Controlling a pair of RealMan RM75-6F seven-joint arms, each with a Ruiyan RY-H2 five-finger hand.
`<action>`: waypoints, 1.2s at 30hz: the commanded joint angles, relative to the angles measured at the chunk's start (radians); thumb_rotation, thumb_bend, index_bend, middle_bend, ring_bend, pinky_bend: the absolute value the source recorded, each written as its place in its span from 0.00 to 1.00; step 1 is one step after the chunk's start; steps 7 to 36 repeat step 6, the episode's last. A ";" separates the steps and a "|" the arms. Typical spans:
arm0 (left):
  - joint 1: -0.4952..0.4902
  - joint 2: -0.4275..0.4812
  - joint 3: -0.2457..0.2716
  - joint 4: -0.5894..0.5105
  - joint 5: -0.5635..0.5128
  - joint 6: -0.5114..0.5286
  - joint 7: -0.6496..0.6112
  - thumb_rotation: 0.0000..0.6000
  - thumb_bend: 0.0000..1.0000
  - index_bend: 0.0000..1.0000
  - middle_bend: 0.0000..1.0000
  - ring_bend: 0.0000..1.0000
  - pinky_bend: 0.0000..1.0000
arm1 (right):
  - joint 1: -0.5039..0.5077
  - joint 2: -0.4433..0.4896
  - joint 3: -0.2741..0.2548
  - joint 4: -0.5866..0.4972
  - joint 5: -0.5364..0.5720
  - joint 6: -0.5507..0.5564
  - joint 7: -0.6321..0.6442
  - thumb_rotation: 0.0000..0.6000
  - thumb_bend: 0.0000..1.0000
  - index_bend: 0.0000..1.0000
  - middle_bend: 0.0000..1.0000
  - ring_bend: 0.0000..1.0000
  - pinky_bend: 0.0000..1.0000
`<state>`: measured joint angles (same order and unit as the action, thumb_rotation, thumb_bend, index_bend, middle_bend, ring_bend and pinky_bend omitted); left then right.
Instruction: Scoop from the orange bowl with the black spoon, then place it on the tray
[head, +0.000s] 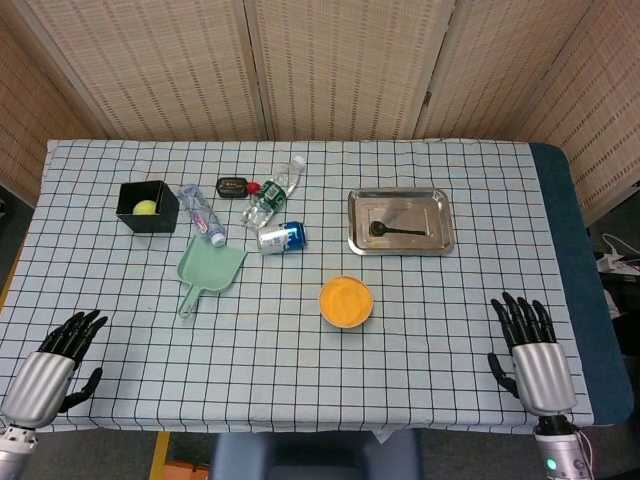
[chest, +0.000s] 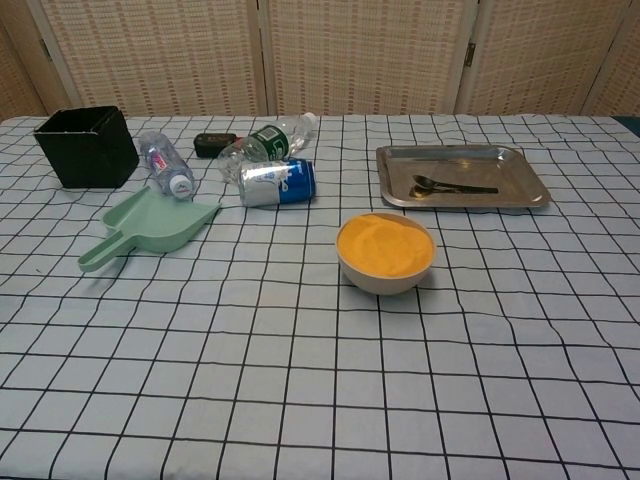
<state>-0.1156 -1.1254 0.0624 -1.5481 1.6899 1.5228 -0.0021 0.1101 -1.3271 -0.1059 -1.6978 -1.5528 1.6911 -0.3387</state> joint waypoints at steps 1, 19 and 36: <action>0.001 -0.006 -0.002 -0.008 0.005 0.001 0.025 1.00 0.44 0.00 0.00 0.00 0.15 | -0.055 -0.007 -0.018 0.049 -0.056 0.053 0.040 1.00 0.29 0.00 0.00 0.00 0.00; 0.004 -0.012 -0.002 -0.009 0.011 0.005 0.043 1.00 0.44 0.00 0.00 0.00 0.09 | -0.067 0.003 -0.004 0.051 -0.071 0.048 0.067 1.00 0.29 0.00 0.00 0.00 0.00; 0.004 -0.012 -0.002 -0.009 0.011 0.005 0.043 1.00 0.44 0.00 0.00 0.00 0.09 | -0.067 0.003 -0.004 0.051 -0.071 0.048 0.067 1.00 0.29 0.00 0.00 0.00 0.00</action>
